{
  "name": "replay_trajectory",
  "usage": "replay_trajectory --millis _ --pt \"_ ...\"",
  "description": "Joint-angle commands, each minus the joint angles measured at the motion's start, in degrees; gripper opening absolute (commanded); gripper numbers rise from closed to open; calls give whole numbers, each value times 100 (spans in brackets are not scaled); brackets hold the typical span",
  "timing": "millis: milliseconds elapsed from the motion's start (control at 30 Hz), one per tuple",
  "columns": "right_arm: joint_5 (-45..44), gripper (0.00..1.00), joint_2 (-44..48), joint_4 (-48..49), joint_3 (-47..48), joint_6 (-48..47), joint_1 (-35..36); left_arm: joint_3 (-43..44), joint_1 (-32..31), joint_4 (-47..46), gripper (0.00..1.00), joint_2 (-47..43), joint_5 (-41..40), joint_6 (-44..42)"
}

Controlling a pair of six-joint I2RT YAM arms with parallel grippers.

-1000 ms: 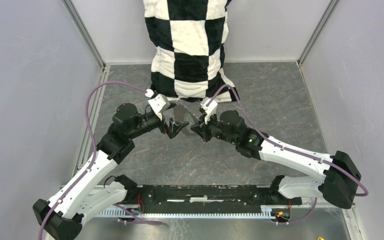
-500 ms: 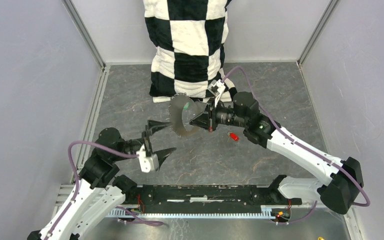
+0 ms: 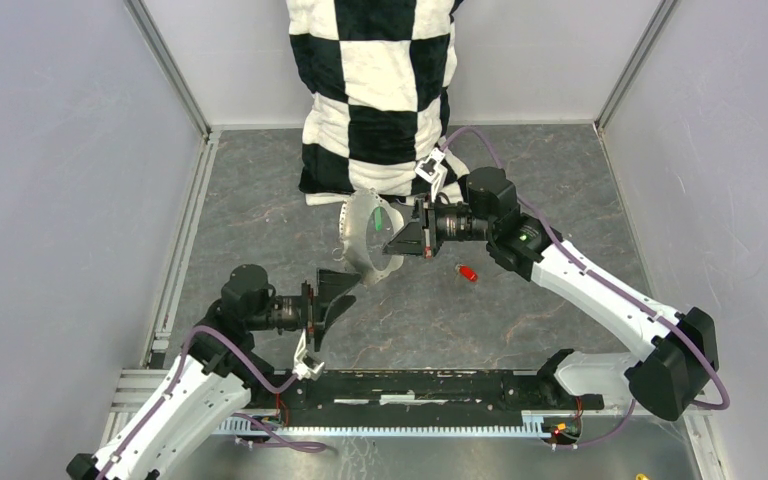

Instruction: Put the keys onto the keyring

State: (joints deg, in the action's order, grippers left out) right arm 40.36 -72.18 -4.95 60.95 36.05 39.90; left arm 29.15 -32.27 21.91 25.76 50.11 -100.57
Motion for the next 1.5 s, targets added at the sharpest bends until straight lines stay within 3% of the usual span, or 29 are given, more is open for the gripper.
replay_trajectory --millis 0,100,267,400,767,1000,1067,1200,1367,1467 --pt "414 3 7 450 85 429 -13 -389 0 -1040 93 -54 244 -1539" --pt "481 4 -27 591 37 523 -17 -456 -6 -1194 91 131 198 -1997" --pt "475 4 -9 714 -10 611 -21 -177 -7 -1338 84 435 281 -1668" --pt "507 4 -48 858 -87 751 -22 -93 -3 -1189 73 671 380 -2402" --pt "521 5 -87 842 -197 756 -24 -31 -8 -1093 34 641 558 -2598" --pt "543 12 -125 752 -198 704 -23 -5 -7 -1093 10 598 640 -2483" --pt "564 19 -146 654 -184 627 -34 -5 -7 -1091 2 575 641 -2444" --pt "643 33 -119 516 -208 427 -101 59 -8 -1091 2 520 665 -2136" --pt "723 53 37 36 -86 -153 -237 488 -7 -1063 2 526 738 -209" --pt "800 65 82 -236 -50 -468 -261 956 -8 -530 2 680 752 749"
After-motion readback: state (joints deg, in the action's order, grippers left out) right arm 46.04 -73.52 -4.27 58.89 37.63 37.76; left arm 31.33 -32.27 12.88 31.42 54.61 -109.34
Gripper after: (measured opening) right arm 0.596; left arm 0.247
